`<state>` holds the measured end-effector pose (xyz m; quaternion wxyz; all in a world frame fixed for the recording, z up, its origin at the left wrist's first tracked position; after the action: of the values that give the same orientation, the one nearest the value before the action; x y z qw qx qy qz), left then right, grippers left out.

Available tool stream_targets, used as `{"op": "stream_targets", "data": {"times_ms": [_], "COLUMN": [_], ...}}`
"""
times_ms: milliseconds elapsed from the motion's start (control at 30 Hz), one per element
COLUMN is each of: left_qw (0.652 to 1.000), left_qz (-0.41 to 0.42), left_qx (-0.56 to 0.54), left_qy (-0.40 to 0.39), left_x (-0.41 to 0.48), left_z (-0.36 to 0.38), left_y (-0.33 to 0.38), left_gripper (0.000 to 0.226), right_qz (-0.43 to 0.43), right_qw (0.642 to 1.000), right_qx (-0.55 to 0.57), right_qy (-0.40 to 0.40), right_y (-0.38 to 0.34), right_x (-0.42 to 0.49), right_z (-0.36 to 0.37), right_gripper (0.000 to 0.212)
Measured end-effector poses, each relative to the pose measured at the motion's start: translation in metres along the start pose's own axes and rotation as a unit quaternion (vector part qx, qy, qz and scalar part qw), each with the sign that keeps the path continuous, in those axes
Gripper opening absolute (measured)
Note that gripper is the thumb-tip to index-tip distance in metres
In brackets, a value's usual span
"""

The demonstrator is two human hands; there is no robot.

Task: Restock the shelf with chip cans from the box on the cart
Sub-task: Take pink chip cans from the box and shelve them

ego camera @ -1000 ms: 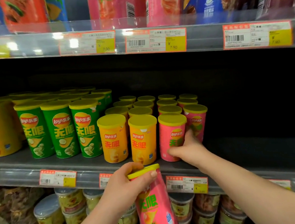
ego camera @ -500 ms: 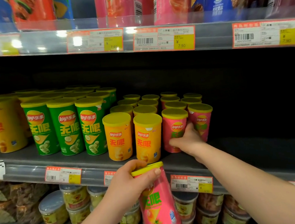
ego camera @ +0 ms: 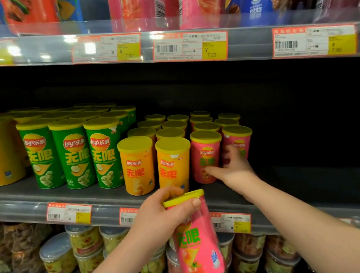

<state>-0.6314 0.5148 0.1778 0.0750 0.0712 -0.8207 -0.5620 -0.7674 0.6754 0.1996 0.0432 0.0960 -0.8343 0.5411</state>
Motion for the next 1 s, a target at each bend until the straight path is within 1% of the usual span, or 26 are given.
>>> {"op": "stream_targets", "data": {"times_ms": [33, 67, 100, 133, 167, 200, 233, 267, 300, 333, 367, 433, 533, 567, 633, 667, 700, 767, 800, 833, 900, 1000], "left_qw": [1.0, 1.0, 0.999, 0.999, 0.998, 0.997, 0.996, 0.994, 0.992, 0.991, 0.989, 0.985, 0.982, 0.98, 0.967, 0.95, 0.925, 0.868, 0.846, 0.832, 0.828, 0.831], "left_qz": [0.009, 0.02, 0.031, 0.044, 0.057, 0.072, 0.086, 0.102, 0.114, 0.125, 0.137, 0.157, 0.181, 0.195, 0.208, 0.211, 0.218, 0.256, 0.279, 0.298, 0.317, 0.324], "left_qx": [-0.002, -0.005, -0.012, -0.02, -0.026, -0.032, -0.036, -0.04, -0.044, -0.047, -0.053, -0.061, -0.032, 0.006, 0.142, 0.226, 0.308, 0.425, 0.454, 0.468, 0.457, 0.448], "left_qy": [-0.002, -0.002, -0.001, 0.0, 0.003, 0.004, 0.006, 0.007, 0.011, 0.017, 0.026, 0.042, 0.036, 0.034, 0.041, 0.041, 0.032, 0.012, 0.015, 0.03, 0.064, 0.062], "left_x": [0.001, 0.003, 0.006, 0.009, 0.013, 0.017, 0.02, 0.024, 0.027, 0.03, 0.031, 0.032, 0.032, 0.033, 0.035, 0.036, 0.036, 0.034, 0.034, 0.033, 0.033, 0.031], "left_z": [0.003, 0.006, 0.009, 0.013, 0.016, 0.019, 0.022, 0.026, 0.03, 0.034, 0.038, 0.044, 0.052, 0.053, 0.056, 0.059, 0.064, 0.072, 0.075, 0.075, 0.072, 0.074], "left_y": [0.006, 0.011, 0.017, 0.024, 0.029, 0.036, 0.043, 0.05, 0.056, 0.063, 0.069, 0.079, 0.076, 0.071, 0.058, 0.05, 0.043, 0.033, 0.029, 0.027, 0.025, 0.026], "left_gripper": [0.069, 0.071, 0.073, 0.074, 0.075, 0.076, 0.077, 0.077, 0.075, 0.07, 0.064, 0.051, 0.058, 0.061, 0.075, 0.079, 0.08, 0.074, 0.066, 0.056, 0.043, 0.041], "right_qz": [-0.024, -0.045, -0.05, -0.038, -0.021, -0.01, -0.006, -0.002, 0.003, 0.004, -0.003, -0.023, -0.034, -0.04, -0.049, -0.048, -0.041, -0.021, -0.013, -0.004, 0.021, 0.039], "right_qw": [1.0, 0.998, 0.996, 0.991, 0.981, 0.966, 0.953, 0.944, 0.938, 0.937, 0.941, 0.957, 0.968, 0.97, 0.977, 0.979, 0.981, 0.987, 0.989, 0.99, 0.991, 0.991], "right_qx": [0.013, 0.036, 0.065, 0.095, 0.119, 0.133, 0.133, 0.126, 0.122, 0.119, 0.113, 0.104, 0.155, 0.17, 0.181, 0.184, 0.179, 0.149, 0.135, 0.124, 0.119, 0.115], "right_qy": [0.005, -0.002, -0.032, -0.086, -0.153, -0.222, -0.273, -0.306, -0.324, -0.328, -0.318, -0.269, -0.195, -0.168, -0.105, -0.077, -0.059, -0.051, -0.055, -0.06, -0.061, -0.058], "right_y": [-0.002, -0.005, -0.009, -0.01, -0.011, -0.012, -0.013, -0.013, -0.012, -0.011, -0.011, -0.012, -0.008, -0.007, -0.003, 0.0, 0.004, 0.014, 0.019, 0.022, 0.028, 0.035], "right_x": [-0.005, -0.012, -0.019, -0.028, -0.038, -0.048, -0.059, -0.065, -0.07, -0.072, -0.072, -0.07, -0.061, -0.057, -0.045, -0.039, -0.033, -0.024, -0.021, -0.018, -0.014, -0.007], "right_z": [-0.007, -0.014, -0.019, -0.022, -0.023, -0.023, -0.025, -0.026, -0.027, -0.028, -0.031, -0.04, -0.056, -0.061, -0.07, -0.073, -0.074, -0.071, -0.068, -0.066, -0.063, -0.06], "right_gripper": [0.071, 0.056, 0.039, 0.025, 0.024, 0.034, 0.052, 0.072, 0.087, 0.092, 0.088, 0.079, 0.067, 0.064, 0.063, 0.065, 0.067, 0.068, 0.07, 0.071, 0.074, 0.083]}}
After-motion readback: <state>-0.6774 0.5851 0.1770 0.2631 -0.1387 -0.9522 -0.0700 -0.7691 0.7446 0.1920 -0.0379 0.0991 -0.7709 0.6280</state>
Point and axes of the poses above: each hand's wrist, its own x-axis towards the middle knuckle, its own z-axis out of the palm, y = z × x, the point moved 6 cm from there along x, towards the middle knuckle, and after that the axes turned 7 degrees about x, right-handed, at the moved point
